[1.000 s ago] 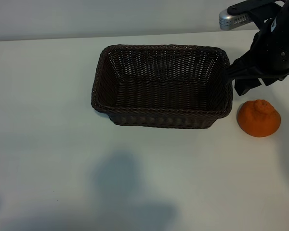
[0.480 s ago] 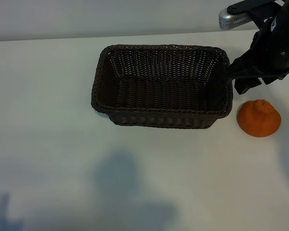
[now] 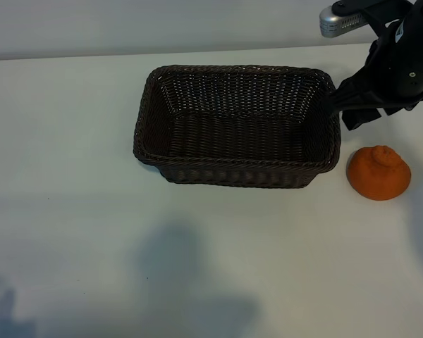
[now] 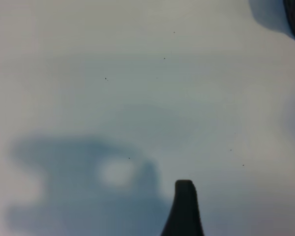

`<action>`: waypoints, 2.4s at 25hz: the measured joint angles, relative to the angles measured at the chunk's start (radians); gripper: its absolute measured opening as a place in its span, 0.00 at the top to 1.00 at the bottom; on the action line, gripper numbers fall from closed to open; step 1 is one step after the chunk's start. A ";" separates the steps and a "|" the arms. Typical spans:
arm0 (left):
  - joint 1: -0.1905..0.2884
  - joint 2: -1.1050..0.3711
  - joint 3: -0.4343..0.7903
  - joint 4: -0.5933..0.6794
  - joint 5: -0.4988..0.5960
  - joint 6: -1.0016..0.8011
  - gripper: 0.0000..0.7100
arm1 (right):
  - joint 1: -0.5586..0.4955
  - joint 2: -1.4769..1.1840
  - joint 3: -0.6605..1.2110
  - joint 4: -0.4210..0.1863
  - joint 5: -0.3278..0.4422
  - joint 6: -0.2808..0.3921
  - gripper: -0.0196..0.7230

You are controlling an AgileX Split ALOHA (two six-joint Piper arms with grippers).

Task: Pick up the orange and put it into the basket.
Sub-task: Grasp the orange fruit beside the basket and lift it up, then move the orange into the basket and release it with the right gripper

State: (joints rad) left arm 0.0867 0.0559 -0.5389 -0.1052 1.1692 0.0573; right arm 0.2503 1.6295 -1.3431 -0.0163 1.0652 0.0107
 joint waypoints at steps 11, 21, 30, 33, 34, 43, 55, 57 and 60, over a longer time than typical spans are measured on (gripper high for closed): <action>-0.088 -0.010 0.001 0.010 -0.023 -0.003 0.16 | 0.000 0.053 0.000 -0.149 -0.009 0.116 0.19; -0.127 -0.065 0.017 0.030 -0.049 -0.003 0.16 | -0.069 0.187 0.000 -0.125 -0.037 0.180 0.19; -0.128 -0.065 0.017 0.030 -0.059 -0.003 0.16 | -0.183 0.247 0.000 -0.051 -0.079 0.152 0.19; -0.128 -0.065 0.017 0.030 -0.059 -0.003 0.16 | -0.190 0.267 0.016 -0.016 -0.089 0.111 0.19; -0.128 -0.065 0.017 0.030 -0.059 -0.003 0.16 | -0.190 0.272 0.029 0.001 -0.096 0.103 0.19; -0.128 -0.065 0.037 0.030 -0.083 -0.003 0.16 | -0.190 0.317 0.117 0.007 -0.189 0.086 0.20; -0.128 -0.065 0.038 0.030 -0.083 -0.003 0.16 | -0.190 0.289 0.117 -0.006 -0.142 0.052 0.86; -0.128 -0.065 0.038 0.030 -0.083 -0.003 0.16 | -0.190 0.241 0.117 -0.004 -0.135 0.052 0.86; -0.128 -0.065 0.038 0.030 -0.083 -0.003 0.16 | -0.190 0.143 0.105 -0.018 -0.116 0.053 0.87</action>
State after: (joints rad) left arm -0.0415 -0.0094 -0.5006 -0.0754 1.0865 0.0540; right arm 0.0599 1.7729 -1.2376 -0.0342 0.9488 0.0634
